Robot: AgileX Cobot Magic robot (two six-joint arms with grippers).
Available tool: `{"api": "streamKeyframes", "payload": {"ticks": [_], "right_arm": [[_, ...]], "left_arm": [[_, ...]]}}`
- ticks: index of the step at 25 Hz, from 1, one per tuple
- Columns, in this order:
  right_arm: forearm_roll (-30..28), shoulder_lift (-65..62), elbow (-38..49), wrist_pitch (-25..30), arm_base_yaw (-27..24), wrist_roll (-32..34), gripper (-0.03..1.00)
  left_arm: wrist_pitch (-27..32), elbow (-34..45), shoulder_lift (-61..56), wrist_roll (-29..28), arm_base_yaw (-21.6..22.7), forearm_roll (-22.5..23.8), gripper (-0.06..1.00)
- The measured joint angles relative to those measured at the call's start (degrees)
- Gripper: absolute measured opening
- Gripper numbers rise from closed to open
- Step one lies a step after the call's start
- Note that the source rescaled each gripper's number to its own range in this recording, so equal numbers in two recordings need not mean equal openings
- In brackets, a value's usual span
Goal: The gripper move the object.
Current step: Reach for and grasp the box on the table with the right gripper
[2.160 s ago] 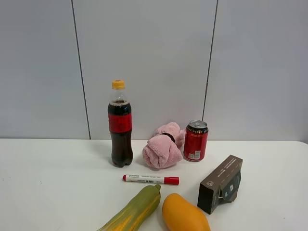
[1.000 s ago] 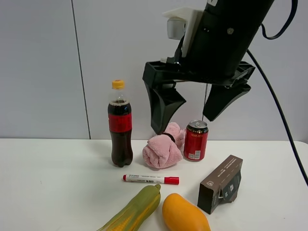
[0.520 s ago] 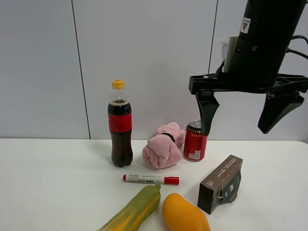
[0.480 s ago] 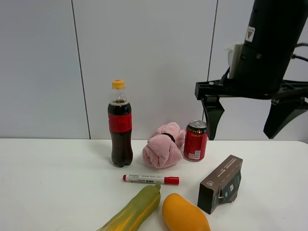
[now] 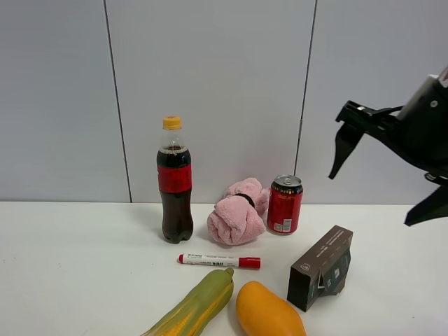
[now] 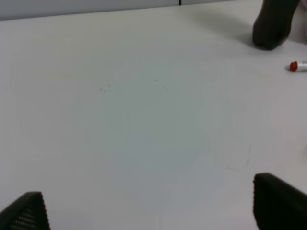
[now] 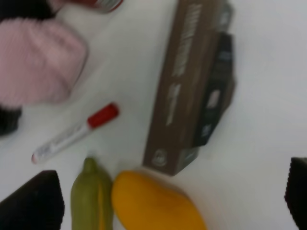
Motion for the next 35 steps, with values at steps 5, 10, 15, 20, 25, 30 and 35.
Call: {"api": "streamKeyframes", "payload": {"ticks": [5,10,15,20,25,30,35], "right_arm": [[-2.9,1.7,0.9,0.7,-2.8,7.1,0.92],[-1.3,7.4,0.6,-1.5,-3.1,10.8,0.92],[-0.1,14.2,-5.2,-0.3,-3.1,10.6,0.92],[0.0,20.0,-10.2,1.5,-1.9,10.0,0.92],[0.1,25.8,-13.9,3.9,-0.2,8.5,0.92],[0.1,29.8,-15.1,4.7,0.3,6.5,0.92],[-1.8,32.2,-15.1,4.6,0.3,5.4,0.92]], "left_arm": [[0.0,0.0,0.0,0.0,0.0,0.0,1.0],[0.0,0.0,0.0,0.0,0.0,0.0,1.0],[0.0,0.0,0.0,0.0,0.0,0.0,1.0],[0.0,0.0,0.0,0.0,0.0,0.0,1.0],[0.0,0.0,0.0,0.0,0.0,0.0,1.0],[0.0,0.0,0.0,0.0,0.0,0.0,1.0],[0.0,0.0,0.0,0.0,0.0,0.0,1.0]]}}
